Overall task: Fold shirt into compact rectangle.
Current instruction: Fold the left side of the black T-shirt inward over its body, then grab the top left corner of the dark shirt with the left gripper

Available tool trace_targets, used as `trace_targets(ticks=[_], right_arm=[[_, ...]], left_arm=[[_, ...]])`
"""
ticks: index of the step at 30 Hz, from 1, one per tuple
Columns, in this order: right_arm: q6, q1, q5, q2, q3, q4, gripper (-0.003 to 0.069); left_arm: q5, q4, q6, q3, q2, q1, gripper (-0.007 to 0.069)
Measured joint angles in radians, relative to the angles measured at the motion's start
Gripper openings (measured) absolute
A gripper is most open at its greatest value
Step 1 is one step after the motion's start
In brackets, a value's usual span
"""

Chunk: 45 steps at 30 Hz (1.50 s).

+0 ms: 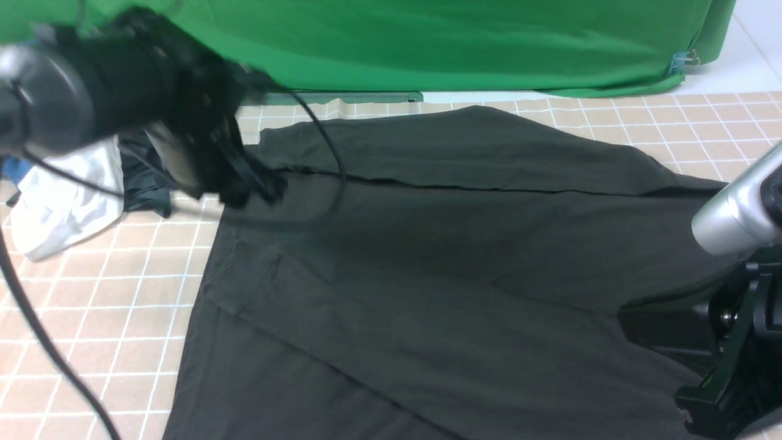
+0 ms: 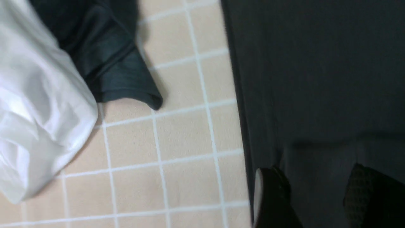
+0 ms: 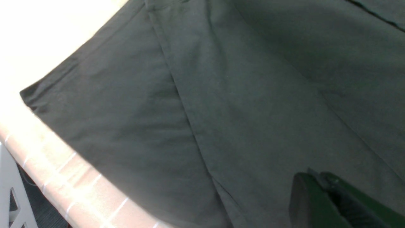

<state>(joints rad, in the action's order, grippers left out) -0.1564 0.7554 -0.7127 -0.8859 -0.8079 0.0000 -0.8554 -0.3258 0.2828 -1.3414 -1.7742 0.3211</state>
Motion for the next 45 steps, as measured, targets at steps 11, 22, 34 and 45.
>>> trace_targets(ticks=[11, 22, 34, 45], right_arm=[[0.000, 0.000, 0.000, 0.000, 0.000, 0.000, 0.0071], [0.000, 0.000, 0.000, 0.000, 0.000, 0.000, 0.0071], [0.000, 0.000, 0.000, 0.000, 0.000, 0.000, 0.0071], [0.000, 0.000, 0.000, 0.000, 0.000, 0.000, 0.0071]], left_arm=[[0.008, 0.474, -0.175, -0.385, -0.286, -0.195, 0.0274], [0.118, 0.436, -0.185, -0.557, -0.521, -0.195, 0.0403], [0.170, 0.493, -0.335, -0.565, -0.576, -0.195, 0.0355], [0.132, 0.500, -0.364, -0.566, -0.565, -0.194, 0.0035]])
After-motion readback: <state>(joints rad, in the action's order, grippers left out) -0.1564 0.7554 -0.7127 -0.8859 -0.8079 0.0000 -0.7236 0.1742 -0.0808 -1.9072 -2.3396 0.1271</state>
